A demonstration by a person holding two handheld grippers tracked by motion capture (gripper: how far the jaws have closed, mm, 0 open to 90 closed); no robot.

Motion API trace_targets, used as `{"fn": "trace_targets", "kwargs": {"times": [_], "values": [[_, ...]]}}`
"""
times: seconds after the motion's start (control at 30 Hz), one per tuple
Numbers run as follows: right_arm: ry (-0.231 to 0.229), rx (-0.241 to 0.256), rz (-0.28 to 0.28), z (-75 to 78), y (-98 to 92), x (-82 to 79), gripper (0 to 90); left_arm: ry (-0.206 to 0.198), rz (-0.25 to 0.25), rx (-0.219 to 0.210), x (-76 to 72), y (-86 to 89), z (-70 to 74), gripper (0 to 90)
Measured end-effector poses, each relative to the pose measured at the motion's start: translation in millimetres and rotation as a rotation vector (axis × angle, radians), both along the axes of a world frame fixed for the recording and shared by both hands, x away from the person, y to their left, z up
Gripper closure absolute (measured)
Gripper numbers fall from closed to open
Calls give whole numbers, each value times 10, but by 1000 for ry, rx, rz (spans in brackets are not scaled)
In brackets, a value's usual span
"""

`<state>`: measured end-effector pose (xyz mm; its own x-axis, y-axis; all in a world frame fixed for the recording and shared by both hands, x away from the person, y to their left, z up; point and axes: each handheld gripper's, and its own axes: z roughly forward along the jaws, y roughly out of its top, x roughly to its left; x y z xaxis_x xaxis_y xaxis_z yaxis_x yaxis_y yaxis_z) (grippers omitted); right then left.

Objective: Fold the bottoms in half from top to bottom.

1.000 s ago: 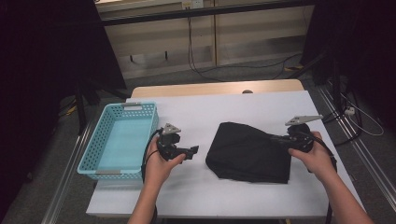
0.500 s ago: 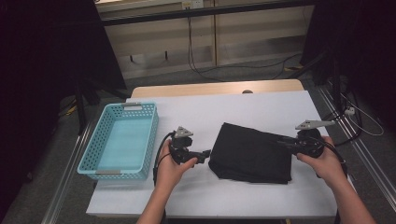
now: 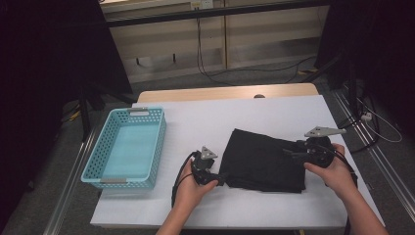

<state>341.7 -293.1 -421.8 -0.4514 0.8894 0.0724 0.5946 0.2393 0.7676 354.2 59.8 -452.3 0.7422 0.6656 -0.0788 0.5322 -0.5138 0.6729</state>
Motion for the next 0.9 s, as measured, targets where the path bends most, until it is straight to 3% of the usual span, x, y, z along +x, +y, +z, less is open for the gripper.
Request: {"fn": "trace_targets", "kwargs": {"times": [0.13, 0.23, 0.33, 0.4, 0.53, 0.67, 0.9], "values": [[4, -7, 2, -8, 27, 3, 347, 13, 24, 5, -78, -24, 26, 422], [-4, -10, -3, 9, 24, 2, 347, 78, 43, -25, -92, -33, 57, 590], [-17, -4, -8, 32, 23, 1, 346, 105, 50, -30, -87, -33, 66, 692], [-22, 2, -7, 40, 26, -2, 341, 160, 48, -65, -75, -28, 68, 823], [-27, 3, -5, 48, 29, -10, 333, 212, 43, -44, 3, -10, 123, 847], [-28, 6, -2, 55, 22, -26, 322, 256, 47, -64, 139, 121, 159, 853], [-35, 7, 20, 66, 123, -44, 289, 270, 94, -47, 432, 390, 247, 853]]}}
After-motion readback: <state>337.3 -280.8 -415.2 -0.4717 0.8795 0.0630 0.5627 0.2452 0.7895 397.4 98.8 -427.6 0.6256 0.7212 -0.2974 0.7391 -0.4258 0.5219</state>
